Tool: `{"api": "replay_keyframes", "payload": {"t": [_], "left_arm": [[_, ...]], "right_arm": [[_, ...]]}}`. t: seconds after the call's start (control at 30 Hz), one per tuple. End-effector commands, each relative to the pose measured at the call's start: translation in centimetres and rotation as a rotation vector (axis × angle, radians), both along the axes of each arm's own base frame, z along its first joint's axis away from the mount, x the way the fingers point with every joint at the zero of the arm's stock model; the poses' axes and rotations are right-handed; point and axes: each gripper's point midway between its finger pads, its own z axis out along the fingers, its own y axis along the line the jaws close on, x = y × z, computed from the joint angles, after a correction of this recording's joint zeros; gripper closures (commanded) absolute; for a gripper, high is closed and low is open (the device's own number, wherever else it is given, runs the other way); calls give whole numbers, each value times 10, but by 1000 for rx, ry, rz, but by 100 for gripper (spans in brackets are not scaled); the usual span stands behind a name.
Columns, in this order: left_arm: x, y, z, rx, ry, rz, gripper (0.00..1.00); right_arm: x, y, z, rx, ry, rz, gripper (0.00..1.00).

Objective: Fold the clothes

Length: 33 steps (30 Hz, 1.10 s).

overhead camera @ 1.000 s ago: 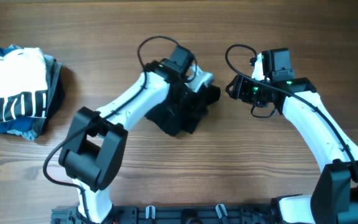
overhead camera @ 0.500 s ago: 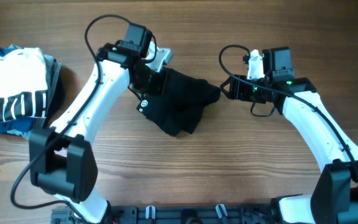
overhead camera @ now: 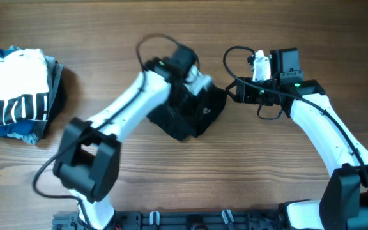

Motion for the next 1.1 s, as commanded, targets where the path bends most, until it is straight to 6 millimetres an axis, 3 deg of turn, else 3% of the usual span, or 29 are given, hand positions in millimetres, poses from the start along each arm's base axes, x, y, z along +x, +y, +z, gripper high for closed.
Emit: {"api": "replay_keyframes", "payload": {"t": [0.0, 0.07, 0.13, 0.2, 0.37, 0.5, 0.63, 0.87, 1.07], "left_arm": [[58, 69, 33, 132, -197, 186, 52], [74, 102, 28, 150, -185, 270, 44], [85, 123, 20, 137, -158, 327, 35], [90, 129, 11, 86, -124, 313, 31], [92, 142, -22, 47, -48, 273, 15], [90, 132, -51, -62, 34, 218, 7], [83, 111, -63, -229, 99, 151, 0], [72, 80, -74, -470, 177, 82, 3], [60, 60, -85, -460, 207, 34, 40]], "right_arm": [[-10, 40, 19, 29, -131, 246, 55], [-12, 58, 14, 15, -152, 297, 63], [-12, 77, 2, 14, -155, 339, 71], [-12, 91, -15, 14, -133, 362, 73], [-5, 82, -81, -69, 44, 210, 81], [-11, 75, -111, -112, 119, 195, 83], [-8, 67, -115, -148, 137, 140, 83], [-8, 67, -116, -153, 134, 140, 83], [-8, 66, -116, -158, 135, 138, 83]]}}
